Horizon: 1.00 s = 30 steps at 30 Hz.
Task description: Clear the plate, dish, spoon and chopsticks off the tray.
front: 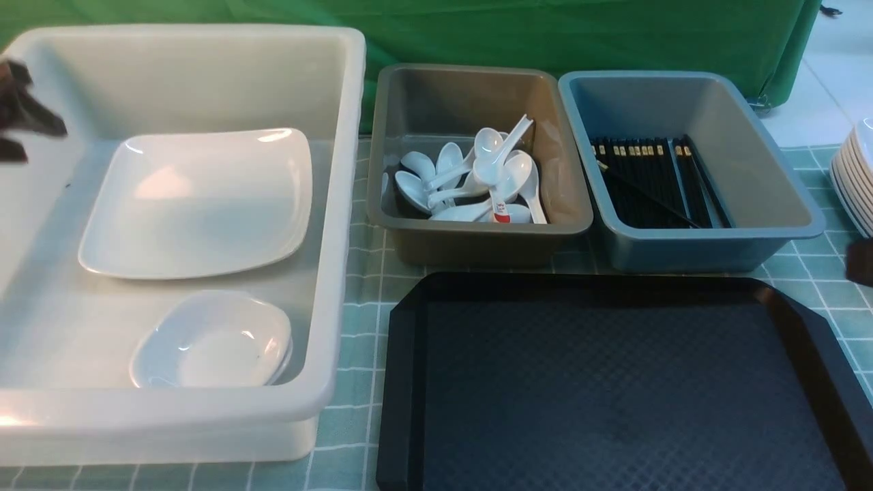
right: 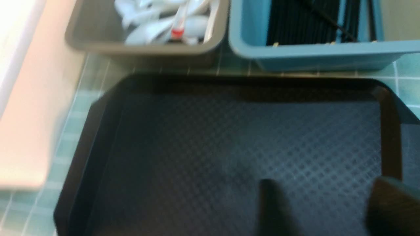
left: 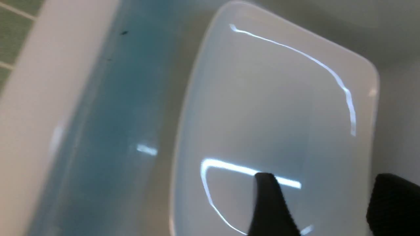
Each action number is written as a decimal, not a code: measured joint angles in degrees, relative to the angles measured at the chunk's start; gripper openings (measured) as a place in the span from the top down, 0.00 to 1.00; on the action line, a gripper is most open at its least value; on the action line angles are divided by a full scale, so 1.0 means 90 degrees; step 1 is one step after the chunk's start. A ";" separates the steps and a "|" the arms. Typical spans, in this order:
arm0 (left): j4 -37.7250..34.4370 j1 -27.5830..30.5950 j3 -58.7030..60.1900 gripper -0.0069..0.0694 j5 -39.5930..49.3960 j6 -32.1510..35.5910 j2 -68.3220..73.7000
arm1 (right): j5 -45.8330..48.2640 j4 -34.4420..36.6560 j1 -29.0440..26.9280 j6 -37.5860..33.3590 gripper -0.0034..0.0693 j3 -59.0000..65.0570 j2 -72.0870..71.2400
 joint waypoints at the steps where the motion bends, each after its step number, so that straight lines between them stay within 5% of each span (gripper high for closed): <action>1: 0.0024 -0.0048 -0.0097 0.60 0.0195 0.0039 -0.0236 | 0.0129 0.0000 0.0000 -0.0131 0.62 -0.0119 0.0000; 3: 0.0067 -0.0187 -0.0164 0.79 0.0363 0.0242 -0.0850 | 0.0392 0.0000 0.0000 -0.0408 0.82 -0.0473 0.0000; 6: 0.0010 -0.0487 -0.0178 0.88 0.0502 0.0287 -0.1852 | 0.0485 -0.0038 0.0000 -0.0604 0.90 -0.0965 -0.0051; 11: -0.0297 -0.1033 0.0246 0.91 0.0441 0.0388 -0.3665 | -0.0245 -0.0387 0.0000 -0.0436 0.92 -0.0967 -0.0744; 19: -0.0290 -0.2382 0.2619 0.91 -0.0435 0.0438 -0.6544 | -0.3287 -0.2420 0.0000 0.1155 0.92 0.1363 -0.3261; 25: 0.0128 -0.2525 0.5129 0.91 -0.0625 0.0199 -0.8981 | -0.5461 -0.2653 0.0000 0.1307 0.92 0.3487 -0.4853; 30: 0.0435 -0.2525 0.6854 0.91 -0.1098 0.0041 -1.0638 | -0.6026 -0.2674 0.0000 0.1307 0.87 0.4125 -0.5261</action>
